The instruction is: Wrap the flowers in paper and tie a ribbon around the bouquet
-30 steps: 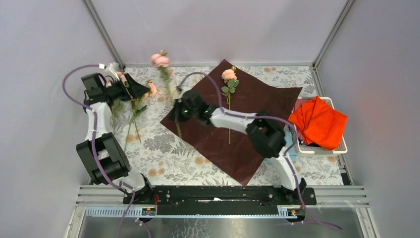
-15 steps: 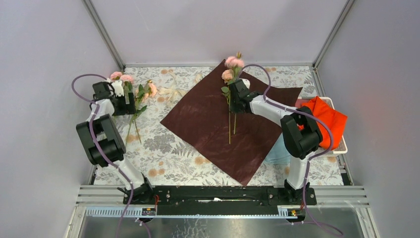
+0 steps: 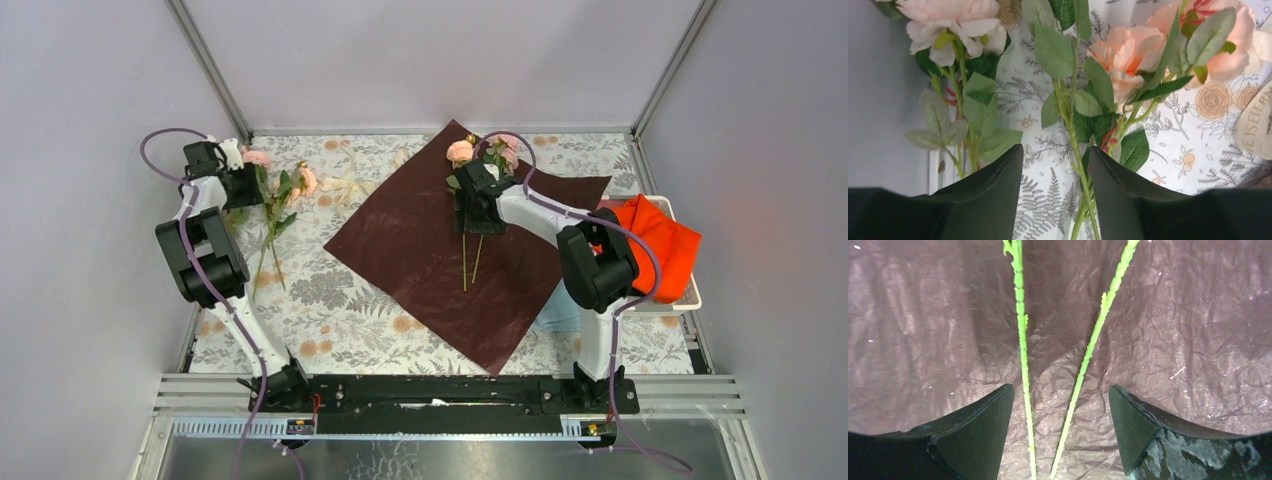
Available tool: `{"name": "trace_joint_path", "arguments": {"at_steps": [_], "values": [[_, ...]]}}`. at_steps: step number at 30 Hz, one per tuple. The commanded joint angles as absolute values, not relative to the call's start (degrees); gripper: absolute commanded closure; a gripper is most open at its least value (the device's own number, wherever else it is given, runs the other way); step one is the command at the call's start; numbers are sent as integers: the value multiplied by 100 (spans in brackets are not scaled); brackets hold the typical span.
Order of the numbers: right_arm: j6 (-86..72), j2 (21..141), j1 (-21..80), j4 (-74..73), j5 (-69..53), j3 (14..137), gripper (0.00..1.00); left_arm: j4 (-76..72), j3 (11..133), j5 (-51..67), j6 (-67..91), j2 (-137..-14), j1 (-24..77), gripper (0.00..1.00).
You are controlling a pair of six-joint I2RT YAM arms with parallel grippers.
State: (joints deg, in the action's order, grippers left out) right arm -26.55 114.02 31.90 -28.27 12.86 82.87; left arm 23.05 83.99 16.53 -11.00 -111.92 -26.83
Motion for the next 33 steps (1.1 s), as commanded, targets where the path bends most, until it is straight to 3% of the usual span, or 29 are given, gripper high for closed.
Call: {"name": "trace_joint_path", "arguments": {"at_steps": [1, 4, 11, 16, 17, 27, 33], "values": [[-2547, 10887, 3225, -3067, 1471, 8633, 22, 2237, 8719, 1938, -699, -11646, -2673, 46], [-2537, 10838, 3221, -3096, 1518, 8678, 22, 2237, 8830, 1949, -614, -11861, -2631, 51], [-2451, 10787, 3226, -3163, 1534, 8769, 23, 2307, 9111, 1930, -469, -12349, -2574, 53], [-2390, 10638, 3223, -3142, 1573, 8765, 23, 2431, 9043, 2001, -498, -12180, -2637, 97], [-2371, 10602, 3224, -3139, 1588, 8759, 23, 2428, 8998, 2073, -444, -12074, -2678, 100], [-2039, 10190, 3225, -2958, 1642, 8781, 23, 1780, 8611, 3060, 582, -10051, -3177, 100], [-1443, 9664, 3507, -1670, 394, 8484, 21, 131, 7956, 5202, 2445, -8835, -2992, 100]]}}
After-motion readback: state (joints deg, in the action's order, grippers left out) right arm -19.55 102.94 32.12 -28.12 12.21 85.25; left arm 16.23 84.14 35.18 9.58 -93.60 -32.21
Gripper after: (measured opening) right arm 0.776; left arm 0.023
